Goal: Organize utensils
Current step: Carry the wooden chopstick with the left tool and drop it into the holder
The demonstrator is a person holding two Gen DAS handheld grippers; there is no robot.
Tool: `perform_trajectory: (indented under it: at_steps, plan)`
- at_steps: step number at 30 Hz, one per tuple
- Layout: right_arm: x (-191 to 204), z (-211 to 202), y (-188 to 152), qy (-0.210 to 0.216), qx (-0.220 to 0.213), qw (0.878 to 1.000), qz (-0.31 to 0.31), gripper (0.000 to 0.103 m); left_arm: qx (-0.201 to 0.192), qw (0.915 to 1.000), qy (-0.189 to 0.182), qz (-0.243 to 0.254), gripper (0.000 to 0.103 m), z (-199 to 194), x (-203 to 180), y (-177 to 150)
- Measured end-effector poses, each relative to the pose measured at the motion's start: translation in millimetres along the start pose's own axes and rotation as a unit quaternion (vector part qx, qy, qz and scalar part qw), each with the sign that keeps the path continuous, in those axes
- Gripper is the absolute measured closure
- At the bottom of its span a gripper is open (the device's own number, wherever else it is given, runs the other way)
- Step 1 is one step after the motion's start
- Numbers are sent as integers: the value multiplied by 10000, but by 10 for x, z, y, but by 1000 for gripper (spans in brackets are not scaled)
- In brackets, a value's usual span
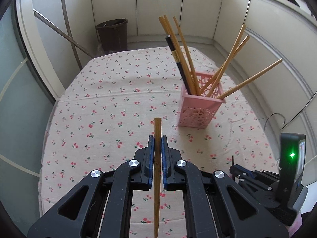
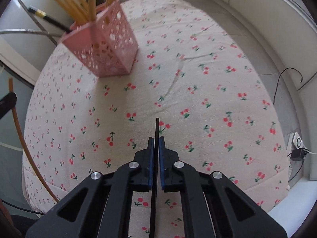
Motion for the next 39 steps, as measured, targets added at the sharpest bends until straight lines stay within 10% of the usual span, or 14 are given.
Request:
perform_trajectory:
  at_steps: [15,20,22,29,33,39]
  plan:
    - [-202,-1204,117,615,-1422,9874,335,98,-595,9970,-470,-135,97,-481,-45,74]
    - [-400,-912,46,359,-720,9945,675,87,-563,9969,-521,-192,96,-538,-40,-1]
    - [-470,-625,49,236,-286,9952,908,60,-564,9968,-536,-162,96,-531,-72,6]
    - [-375,72,-9,-415,454,9954,738,44,-537,9968,-564,-169,96,-471,-56,6]
    - [-217,128,29,-778,210,9967,102,98,-510,9967,-567,-264,96,-454,32,-2]
    - [-218,45,34,-121,-30,9986,510,98,-526,9962,-614,-331,96,-474,40,10]
Point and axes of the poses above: each gripper's, at about its wrist camera, not at the fingertips, and z roughly the way its jaws point, x to its left, y to its top, the point moved 10 cm from there along z, roughly the way its jaws point
